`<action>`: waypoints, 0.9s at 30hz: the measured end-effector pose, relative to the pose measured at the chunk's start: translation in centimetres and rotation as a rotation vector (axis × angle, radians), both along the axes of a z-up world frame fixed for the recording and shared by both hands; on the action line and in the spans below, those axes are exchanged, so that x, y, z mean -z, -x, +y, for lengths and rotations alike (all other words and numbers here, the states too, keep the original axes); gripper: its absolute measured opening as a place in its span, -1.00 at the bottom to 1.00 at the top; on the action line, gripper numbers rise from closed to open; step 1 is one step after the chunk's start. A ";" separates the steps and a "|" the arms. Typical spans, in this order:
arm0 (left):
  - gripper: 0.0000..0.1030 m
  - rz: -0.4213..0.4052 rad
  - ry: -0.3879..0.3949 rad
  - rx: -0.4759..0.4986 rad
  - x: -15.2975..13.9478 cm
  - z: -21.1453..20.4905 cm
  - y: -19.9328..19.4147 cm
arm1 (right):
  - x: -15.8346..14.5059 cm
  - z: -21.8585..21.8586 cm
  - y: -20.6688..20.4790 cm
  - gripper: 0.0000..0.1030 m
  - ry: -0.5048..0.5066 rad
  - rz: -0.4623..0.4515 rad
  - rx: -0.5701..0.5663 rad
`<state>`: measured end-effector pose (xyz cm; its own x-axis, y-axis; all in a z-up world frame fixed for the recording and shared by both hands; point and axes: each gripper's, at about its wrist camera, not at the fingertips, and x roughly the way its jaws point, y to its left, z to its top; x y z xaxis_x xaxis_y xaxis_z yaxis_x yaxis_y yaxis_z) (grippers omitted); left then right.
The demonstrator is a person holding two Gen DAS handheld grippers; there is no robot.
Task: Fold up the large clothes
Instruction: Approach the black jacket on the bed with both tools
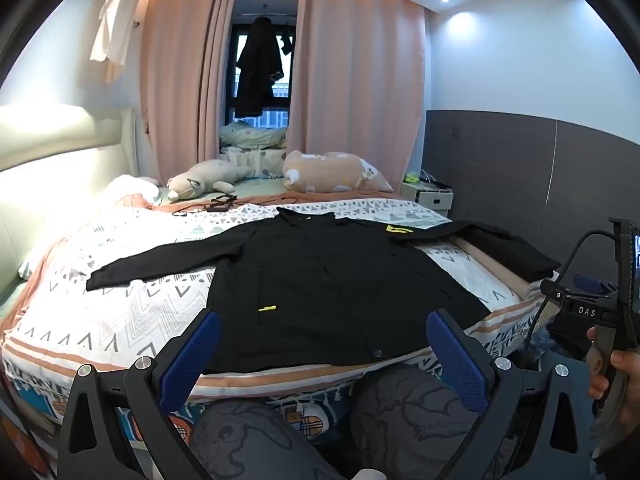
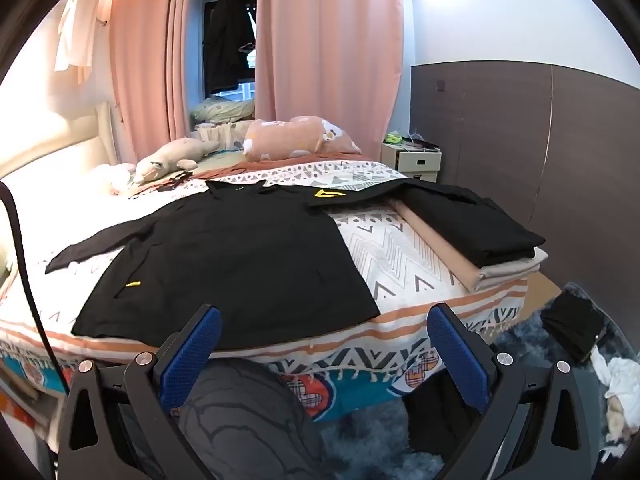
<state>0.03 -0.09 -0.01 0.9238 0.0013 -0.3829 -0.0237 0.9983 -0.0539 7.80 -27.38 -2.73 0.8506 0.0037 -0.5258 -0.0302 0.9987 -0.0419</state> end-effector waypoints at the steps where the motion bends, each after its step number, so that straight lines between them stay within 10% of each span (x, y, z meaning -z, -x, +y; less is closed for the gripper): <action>1: 0.99 -0.002 0.000 0.000 0.0 0.0 0.1 | 0.0 0.0 0.0 1.00 0.001 -0.002 0.000; 27: 0.99 -0.012 -0.001 -0.014 -0.5 0.9 0.5 | 0.6 1.5 -0.4 1.00 0.003 -0.012 -0.025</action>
